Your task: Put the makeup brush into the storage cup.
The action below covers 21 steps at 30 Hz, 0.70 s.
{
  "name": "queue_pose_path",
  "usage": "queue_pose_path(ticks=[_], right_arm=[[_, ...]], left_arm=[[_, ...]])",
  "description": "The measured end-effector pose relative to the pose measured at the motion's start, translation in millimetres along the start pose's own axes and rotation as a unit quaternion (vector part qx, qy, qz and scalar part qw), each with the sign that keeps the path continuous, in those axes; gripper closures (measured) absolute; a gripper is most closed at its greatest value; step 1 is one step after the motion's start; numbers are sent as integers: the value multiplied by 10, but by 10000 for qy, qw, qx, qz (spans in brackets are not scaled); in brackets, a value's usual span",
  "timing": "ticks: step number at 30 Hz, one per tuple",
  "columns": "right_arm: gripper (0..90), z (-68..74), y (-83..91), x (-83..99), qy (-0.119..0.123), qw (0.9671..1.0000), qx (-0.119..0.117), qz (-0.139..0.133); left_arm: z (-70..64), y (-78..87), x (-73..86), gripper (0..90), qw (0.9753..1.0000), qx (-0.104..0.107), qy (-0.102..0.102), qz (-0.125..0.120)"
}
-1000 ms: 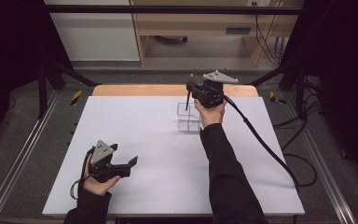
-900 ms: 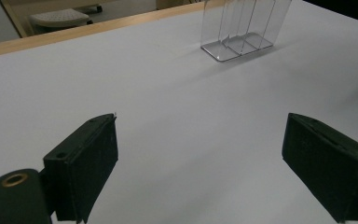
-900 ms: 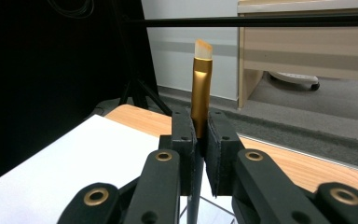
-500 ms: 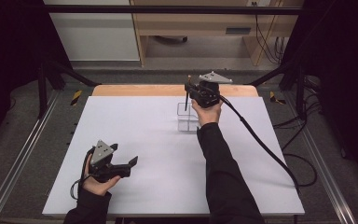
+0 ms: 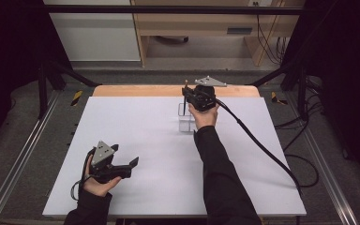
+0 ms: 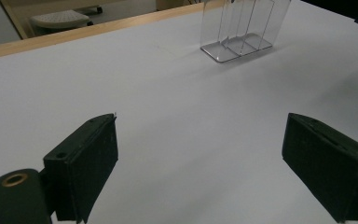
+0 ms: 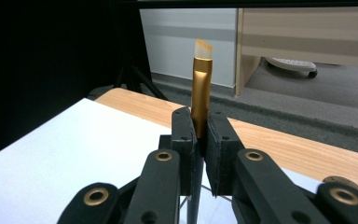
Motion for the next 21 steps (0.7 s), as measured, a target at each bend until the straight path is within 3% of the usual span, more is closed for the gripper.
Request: queue_pose_path(ticks=[21], right_arm=[[833, 40, -96, 225, 109, 9995, 104, 267]], left_arm=[[-5, 4, -3, 95, 10000, 6, -12, -12]])
Point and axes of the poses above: each handheld gripper's, and its own axes: y roughly backward along the jaws, x roughly out of its underside, z roughly to its left, the point moved 3 cm from there along -y, roughly forward along the jaws, and after that the axes turned 8 degrees about x, right-handed, at the moved point
